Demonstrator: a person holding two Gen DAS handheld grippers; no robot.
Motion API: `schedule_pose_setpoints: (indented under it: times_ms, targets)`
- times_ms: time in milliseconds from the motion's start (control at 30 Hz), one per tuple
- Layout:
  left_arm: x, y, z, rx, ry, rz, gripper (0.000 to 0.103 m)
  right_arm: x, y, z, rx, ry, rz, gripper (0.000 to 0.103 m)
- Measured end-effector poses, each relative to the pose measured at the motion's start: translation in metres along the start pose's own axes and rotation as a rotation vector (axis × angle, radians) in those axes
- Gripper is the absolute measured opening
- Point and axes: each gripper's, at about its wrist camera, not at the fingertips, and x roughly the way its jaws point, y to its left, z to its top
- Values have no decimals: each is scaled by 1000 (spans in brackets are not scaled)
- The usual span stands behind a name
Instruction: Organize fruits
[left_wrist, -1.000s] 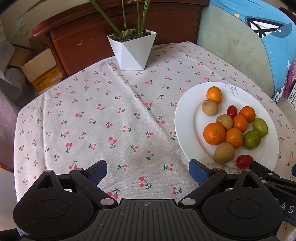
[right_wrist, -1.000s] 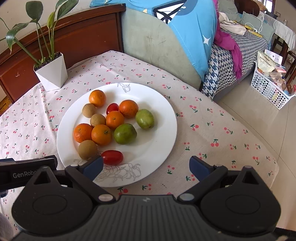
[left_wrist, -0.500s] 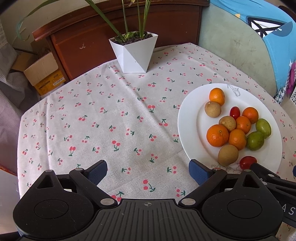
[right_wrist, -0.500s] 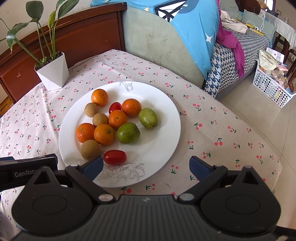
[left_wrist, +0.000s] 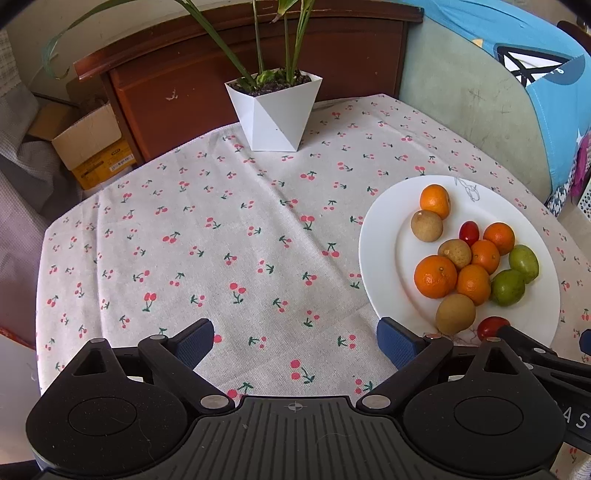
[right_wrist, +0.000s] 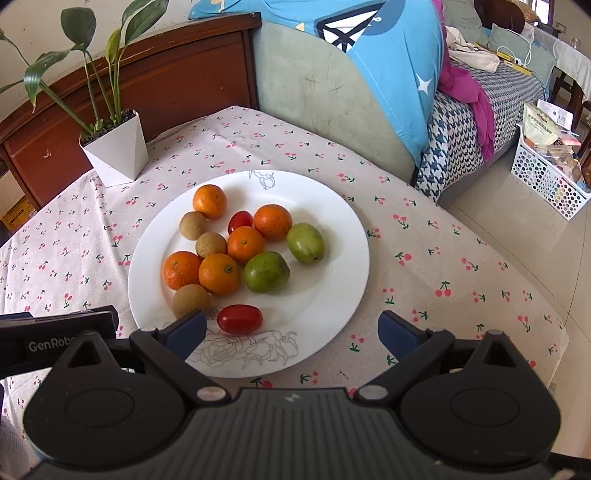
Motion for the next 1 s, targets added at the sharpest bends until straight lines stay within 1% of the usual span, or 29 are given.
schedule_pose_setpoints:
  times_ms: [133, 433, 733, 1000]
  targets:
    - [-3, 3, -2, 8, -7, 16, 96, 0, 3, -2, -10, -4, 21, 99]
    - [-12, 26, -13, -42, -15, 36, 96, -6, 21, -12, -77, -27, 92, 99]
    - [-24, 58, -36, -90, -16, 71, 96, -19, 47, -30, -167, -102, 233, 99]
    - [-31, 89, -56, -130, -2, 100, 96, -29, 73, -53, -256, -146, 324, 99]
